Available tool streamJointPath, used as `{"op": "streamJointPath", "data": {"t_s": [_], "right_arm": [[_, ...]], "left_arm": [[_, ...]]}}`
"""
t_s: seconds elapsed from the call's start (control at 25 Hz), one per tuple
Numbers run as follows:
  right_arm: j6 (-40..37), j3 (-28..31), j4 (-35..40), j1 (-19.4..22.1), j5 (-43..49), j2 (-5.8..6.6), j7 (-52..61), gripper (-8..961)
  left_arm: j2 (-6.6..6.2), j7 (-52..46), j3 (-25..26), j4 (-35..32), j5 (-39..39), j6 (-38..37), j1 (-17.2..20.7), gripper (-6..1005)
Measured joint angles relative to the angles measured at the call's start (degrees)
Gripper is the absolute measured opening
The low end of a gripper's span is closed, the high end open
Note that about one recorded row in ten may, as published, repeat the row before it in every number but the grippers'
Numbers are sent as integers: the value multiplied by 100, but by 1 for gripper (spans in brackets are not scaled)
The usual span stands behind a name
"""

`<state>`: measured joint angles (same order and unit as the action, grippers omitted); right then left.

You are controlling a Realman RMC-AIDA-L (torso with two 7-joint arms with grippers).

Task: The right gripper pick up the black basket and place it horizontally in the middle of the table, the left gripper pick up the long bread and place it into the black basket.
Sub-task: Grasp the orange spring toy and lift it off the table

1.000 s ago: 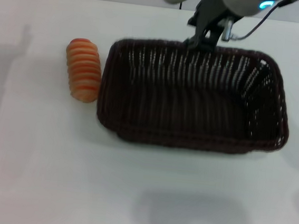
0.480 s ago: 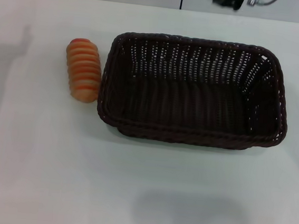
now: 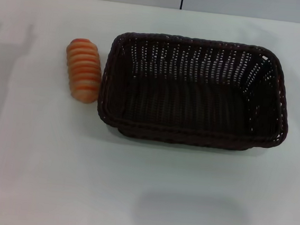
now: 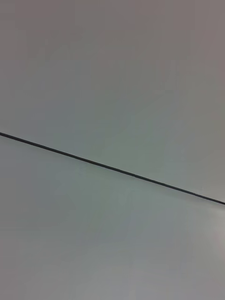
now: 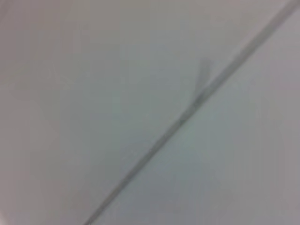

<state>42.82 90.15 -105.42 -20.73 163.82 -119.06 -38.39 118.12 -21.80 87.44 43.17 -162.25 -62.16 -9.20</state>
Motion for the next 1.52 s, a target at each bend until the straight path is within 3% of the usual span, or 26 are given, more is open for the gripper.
{"op": "streamJointPath", "data": {"t_s": [0.12, 0.16, 0.2, 0.32, 0.36, 0.4, 0.52, 0.56, 0.6, 0.72, 0.96, 1.12, 1.16, 1.2, 1.24, 1.28, 1.36, 1.4, 1.44, 1.48, 1.52], "right_arm": [[-1065, -99, -37, 724, -4, -1, 215, 371], [-1747, -232, 13, 1116, -33, -2, 285, 371], [-1747, -232, 13, 1116, -33, -2, 285, 371], [-3084, -467, 278, 1695, -256, -3, 310, 371], [-4011, -581, 578, 2006, -515, -4, 312, 371], [-4011, -581, 578, 2006, -515, -4, 312, 371], [-5216, -684, 1235, 2245, -920, -4, 314, 371], [-5989, -726, 1803, 2292, -1164, -4, 322, 371], [-5989, -726, 1803, 2292, -1164, -4, 322, 371], [-7144, -788, 2745, 2259, -1474, -9, 448, 371], [-9812, -771, 4930, 1953, -1667, 6, 2019, 371], [-10257, -710, 5564, 1803, -1672, 9, 2417, 371], [-10346, -700, 5803, 1724, -1672, 9, 2473, 371], [-10346, -700, 5803, 1724, -1672, 9, 2473, 371], [-10356, -697, 5863, 1704, -1673, 9, 2474, 371], [-10359, -692, 5932, 1679, -1676, 8, 2477, 371], [-10365, -629, 6143, 1606, -1683, 6, 2484, 371], [-10365, -629, 6143, 1606, -1683, 6, 2484, 371], [-10369, -588, 6201, 1582, -1686, 5, 2494, 371], [-10371, -550, 6252, 1561, -1688, 3, 2508, 371], [-10373, -509, 6313, 1526, -1691, 3, 2536, 371]], "left_arm": [[-4, 0, -52, 2, 1, 14, -15, 861], [-12, -2, -91, 42, 1, 43, -23, 861], [-12, -2, -91, 42, 1, 43, -23, 861], [-11, -5, -130, 81, -5, 97, -34, 862], [-9, -5, -153, 87, -16, 134, -49, 862], [-9, -5, -153, 87, -16, 134, -49, 862], [-9, -7, -200, 87, -30, 221, -69, 862], [-8, -8, -219, 87, -35, 240, -73, 862], [-8, -8, -232, 88, -37, 251, -76, 862], [-9, -8, -282, 134, -40, 312, -75, 862], [-9, -8, -431, 298, -77, 548, -72, 861], [-14, -7, -458, 477, -172, 791, -56, 861], [-26, 2, -474, 1324, -304, 1972, 87, 861], [-26, 2, -474, 1324, -304, 1972, 87, 861], [-37, 25, -482, 1871, -311, 2753, 187, 861], [-37, 25, -482, 1871, -311, 2753, 187, 861], [-70, 166, -479, 3173, -317, 4671, 360, 861], [-70, 166, -479, 3173, -317, 4671, 360, 861], [-70, 242, -464, 3487, -317, 5171, 383, 861], [-52, 402, -392, 3952, -318, 6139, 376, 861], [-44, 438, -356, 4113, -318, 6431, 357, 861]]}}
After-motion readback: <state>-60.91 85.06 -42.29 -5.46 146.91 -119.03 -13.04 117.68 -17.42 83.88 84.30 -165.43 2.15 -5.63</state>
